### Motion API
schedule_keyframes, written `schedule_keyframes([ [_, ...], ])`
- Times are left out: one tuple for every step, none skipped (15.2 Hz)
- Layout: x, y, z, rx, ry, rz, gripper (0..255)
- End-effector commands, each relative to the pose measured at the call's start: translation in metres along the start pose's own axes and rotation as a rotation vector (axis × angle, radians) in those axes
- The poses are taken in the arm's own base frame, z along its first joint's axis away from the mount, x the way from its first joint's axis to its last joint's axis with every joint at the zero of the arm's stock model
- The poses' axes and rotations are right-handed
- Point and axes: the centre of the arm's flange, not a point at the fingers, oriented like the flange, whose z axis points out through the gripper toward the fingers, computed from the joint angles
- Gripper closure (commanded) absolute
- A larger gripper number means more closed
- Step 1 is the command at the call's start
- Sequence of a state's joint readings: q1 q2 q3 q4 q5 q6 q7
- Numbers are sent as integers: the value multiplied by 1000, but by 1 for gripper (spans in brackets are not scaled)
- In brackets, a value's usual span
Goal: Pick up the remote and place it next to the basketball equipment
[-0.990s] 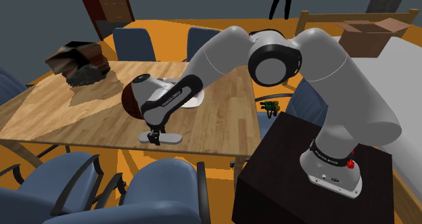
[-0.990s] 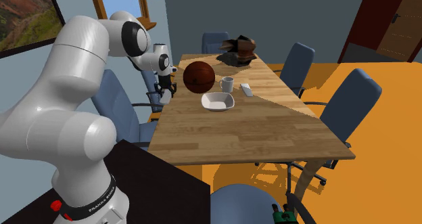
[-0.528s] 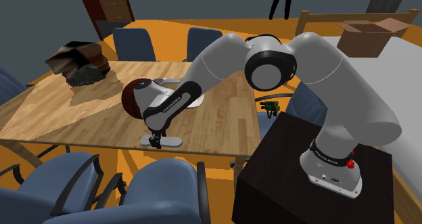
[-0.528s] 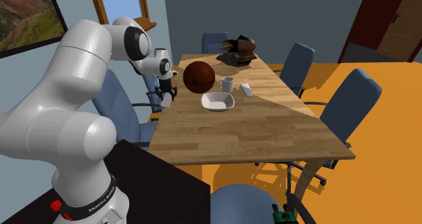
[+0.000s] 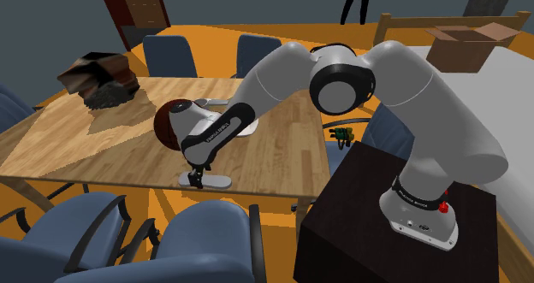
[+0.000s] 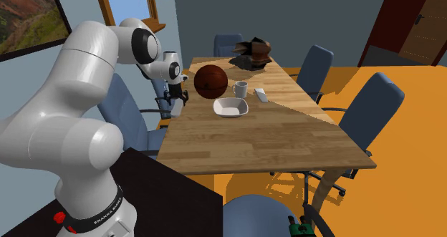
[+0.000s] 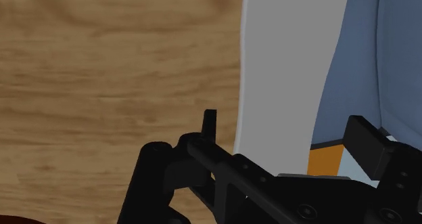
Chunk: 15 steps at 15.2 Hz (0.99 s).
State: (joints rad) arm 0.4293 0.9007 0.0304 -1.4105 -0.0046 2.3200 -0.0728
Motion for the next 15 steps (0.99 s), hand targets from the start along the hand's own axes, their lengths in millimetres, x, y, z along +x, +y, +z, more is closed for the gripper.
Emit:
schedule_keyframes([
  [0, 0, 0, 0, 0, 0, 0],
  [0, 0, 0, 0, 0, 0, 0],
  [0, 0, 0, 0, 0, 0, 0],
  [0, 0, -13, 0, 0, 0, 0],
  [0, 0, -26, 0, 0, 0, 0],
  [0, 0, -40, 0, 0, 0, 0],
  [0, 0, -50, 0, 0, 0, 0],
  [0, 0, -50, 0, 0, 0, 0],
  [0, 0, -50, 0, 0, 0, 0],
  [0, 0, -50, 0, 0, 0, 0],
  [0, 0, -50, 0, 0, 0, 0],
  [0, 0, -50, 0, 0, 0, 0],
  [0, 0, -50, 0, 0, 0, 0],
  [0, 0, -50, 0, 0, 0, 0],
  [0, 0, -50, 0, 0, 0, 0],
])
